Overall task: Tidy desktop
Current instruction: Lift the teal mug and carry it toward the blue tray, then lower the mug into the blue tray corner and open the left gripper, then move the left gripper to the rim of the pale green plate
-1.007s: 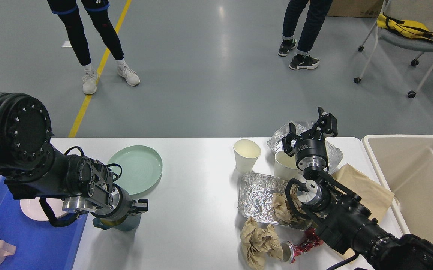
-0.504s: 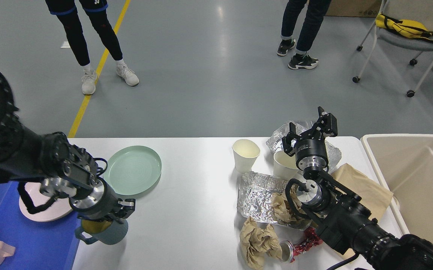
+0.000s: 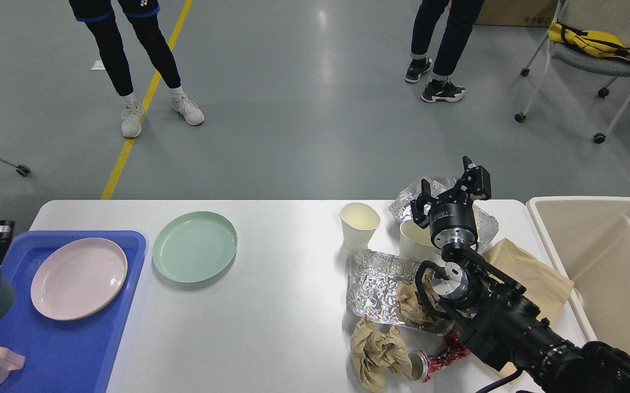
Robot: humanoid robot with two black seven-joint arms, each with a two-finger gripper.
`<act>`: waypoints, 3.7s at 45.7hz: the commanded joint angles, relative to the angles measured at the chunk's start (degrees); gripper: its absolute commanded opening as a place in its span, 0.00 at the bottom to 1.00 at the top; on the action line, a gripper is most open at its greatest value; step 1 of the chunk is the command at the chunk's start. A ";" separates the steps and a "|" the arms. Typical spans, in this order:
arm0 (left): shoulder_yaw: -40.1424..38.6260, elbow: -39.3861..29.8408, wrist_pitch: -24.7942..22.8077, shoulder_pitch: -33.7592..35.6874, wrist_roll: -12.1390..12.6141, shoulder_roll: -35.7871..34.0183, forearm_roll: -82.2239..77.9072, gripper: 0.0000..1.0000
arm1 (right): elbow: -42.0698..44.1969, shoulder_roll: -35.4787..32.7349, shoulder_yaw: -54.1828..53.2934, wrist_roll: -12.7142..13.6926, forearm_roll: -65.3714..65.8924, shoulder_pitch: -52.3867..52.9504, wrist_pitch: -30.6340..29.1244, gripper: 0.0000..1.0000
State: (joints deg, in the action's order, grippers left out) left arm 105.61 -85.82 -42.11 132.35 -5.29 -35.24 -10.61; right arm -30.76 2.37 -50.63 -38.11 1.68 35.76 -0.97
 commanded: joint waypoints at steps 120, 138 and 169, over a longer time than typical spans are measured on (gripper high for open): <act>-15.09 7.94 26.55 -37.52 -5.08 -8.00 6.83 0.95 | -0.01 0.01 0.00 -0.03 -0.01 0.01 0.00 1.00; -12.80 16.20 6.53 -26.19 -4.99 -12.74 6.65 0.96 | -0.01 0.01 0.00 -0.03 -0.01 0.01 0.00 1.00; -0.23 27.81 -12.89 10.48 -4.90 0.26 1.90 0.96 | -0.01 0.01 0.00 -0.03 -0.01 0.10 0.00 1.00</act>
State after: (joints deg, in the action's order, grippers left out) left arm 107.07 -57.78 -55.01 145.40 -9.90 -36.65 -9.50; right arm -30.76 2.37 -50.61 -38.13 1.67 35.86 -0.97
